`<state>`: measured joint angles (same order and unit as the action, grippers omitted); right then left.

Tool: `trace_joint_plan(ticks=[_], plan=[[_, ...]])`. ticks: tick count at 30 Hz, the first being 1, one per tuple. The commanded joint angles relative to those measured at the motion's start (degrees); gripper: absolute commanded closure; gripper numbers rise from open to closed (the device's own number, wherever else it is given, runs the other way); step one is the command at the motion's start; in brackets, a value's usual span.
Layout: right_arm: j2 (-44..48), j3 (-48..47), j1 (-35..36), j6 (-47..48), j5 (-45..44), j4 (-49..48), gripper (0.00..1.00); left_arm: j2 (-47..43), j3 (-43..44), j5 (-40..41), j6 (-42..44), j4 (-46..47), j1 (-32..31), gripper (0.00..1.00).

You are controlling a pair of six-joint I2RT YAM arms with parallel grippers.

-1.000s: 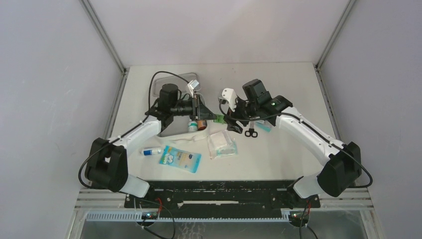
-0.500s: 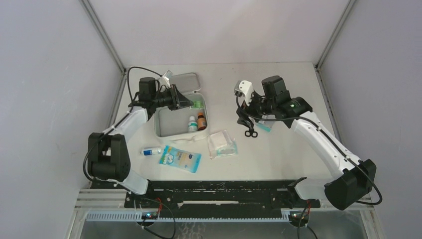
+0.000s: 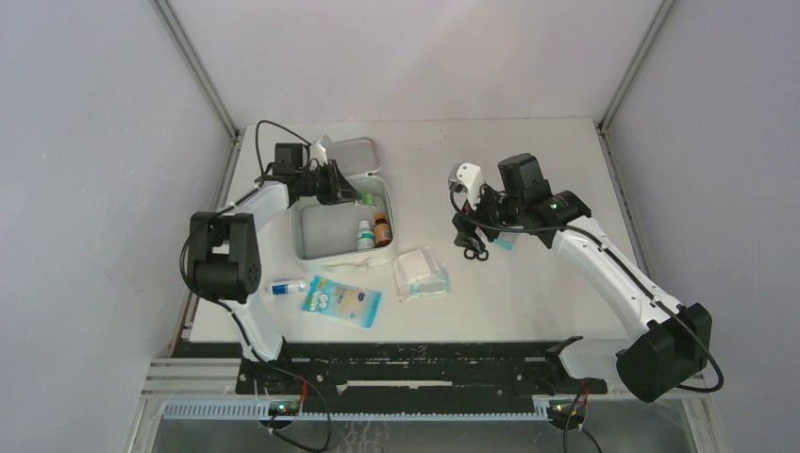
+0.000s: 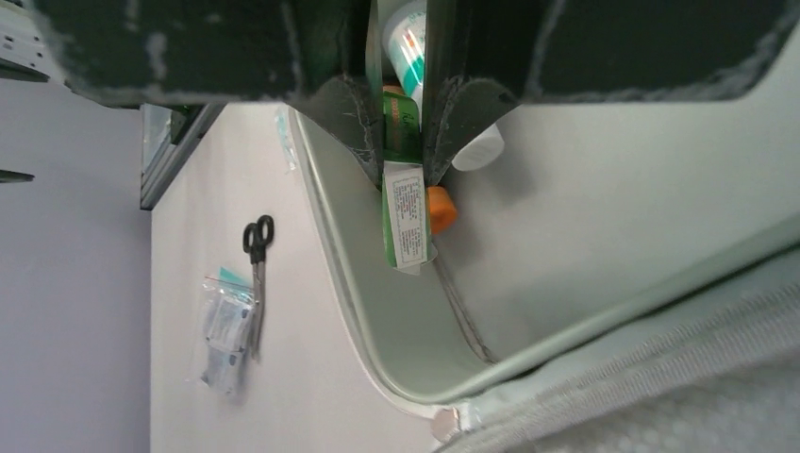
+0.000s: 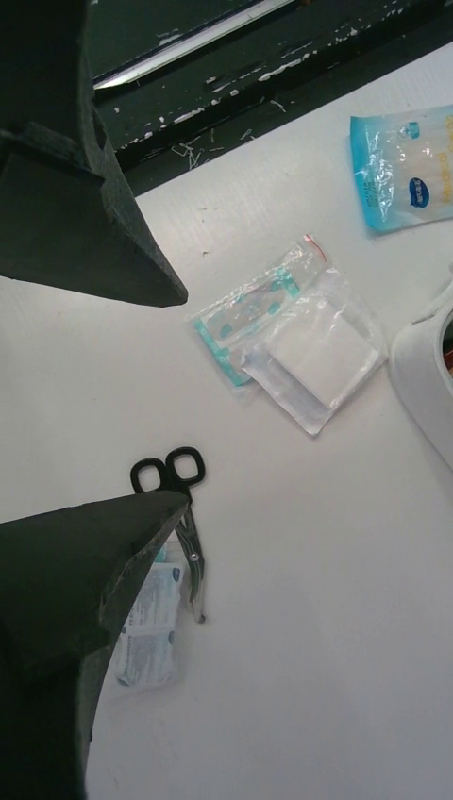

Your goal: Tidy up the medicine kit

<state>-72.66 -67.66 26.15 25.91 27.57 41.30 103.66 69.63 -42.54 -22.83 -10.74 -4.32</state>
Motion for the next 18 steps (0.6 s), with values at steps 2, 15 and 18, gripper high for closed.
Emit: trace_joint_plan(ticks=[2,15,18], plan=[[1.93,0.77,-1.53,-0.98,2.13,-1.6,0.29,2.82,5.97,2.32,3.02,0.01,0.38,0.82],[2.39,3.11,-3.95,-1.76,3.23,-3.31,0.29,7.91,7.99,2.64,2.98,0.59,-0.31,0.8],[2.44,3.39,-4.23,-1.79,3.49,-3.67,0.3,8.69,8.19,2.27,2.72,0.98,-0.84,0.79]])
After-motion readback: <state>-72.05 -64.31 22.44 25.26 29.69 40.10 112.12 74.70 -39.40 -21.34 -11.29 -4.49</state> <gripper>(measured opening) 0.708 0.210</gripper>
